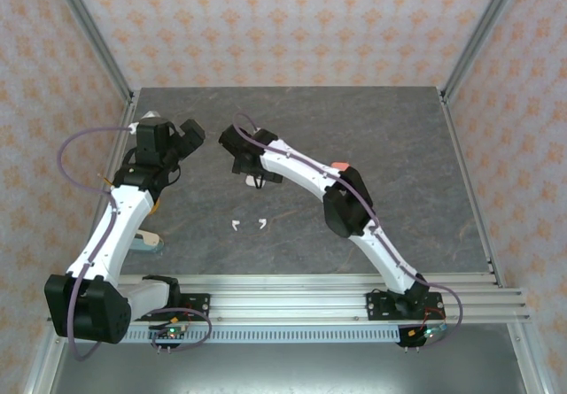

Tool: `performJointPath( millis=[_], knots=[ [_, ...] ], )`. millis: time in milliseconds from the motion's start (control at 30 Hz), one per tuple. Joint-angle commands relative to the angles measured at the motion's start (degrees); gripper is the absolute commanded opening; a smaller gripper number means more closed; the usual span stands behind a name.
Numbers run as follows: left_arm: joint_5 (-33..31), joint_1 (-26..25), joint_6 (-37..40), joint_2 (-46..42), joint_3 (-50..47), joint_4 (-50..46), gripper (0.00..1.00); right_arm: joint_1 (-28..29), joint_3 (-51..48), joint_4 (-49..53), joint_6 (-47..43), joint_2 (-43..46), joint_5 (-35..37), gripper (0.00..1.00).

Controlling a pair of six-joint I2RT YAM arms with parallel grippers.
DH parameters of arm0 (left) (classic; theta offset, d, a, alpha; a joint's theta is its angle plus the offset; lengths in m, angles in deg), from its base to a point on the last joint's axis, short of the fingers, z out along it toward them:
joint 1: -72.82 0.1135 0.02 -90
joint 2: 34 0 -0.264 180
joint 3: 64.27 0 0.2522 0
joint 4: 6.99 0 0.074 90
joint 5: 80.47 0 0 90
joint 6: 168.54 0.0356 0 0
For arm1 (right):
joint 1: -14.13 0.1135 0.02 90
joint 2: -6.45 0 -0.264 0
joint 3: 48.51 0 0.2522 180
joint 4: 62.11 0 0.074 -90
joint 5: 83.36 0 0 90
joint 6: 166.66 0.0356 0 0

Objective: Insert the wireless bluetooth earbuds into the charging case

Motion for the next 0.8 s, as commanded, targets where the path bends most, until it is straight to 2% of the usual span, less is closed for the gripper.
performJointPath(
  millis=[0,267,500,767],
  knots=[
    [0.2,0.9,-0.9,-2.0,-1.4,-1.4,1.0,0.0,3.6,3.5,0.8,-2.9,2.7,0.96],
    [1.1,1.7,-1.0,-2.1,-3.2,-0.5,1.0,0.0,10.8,3.6,0.8,-9.4,0.3,0.93],
    [1.4,2.5,-0.8,-2.5,-4.0,-0.1,1.0,0.5,9.0,4.2,0.7,-10.0,-0.6,0.88],
    [1.4,2.7,-0.6,-2.4,-4.1,-0.1,1.0,1.3,4.8,4.0,0.4,-8.7,-1.3,0.75]
  ],
)
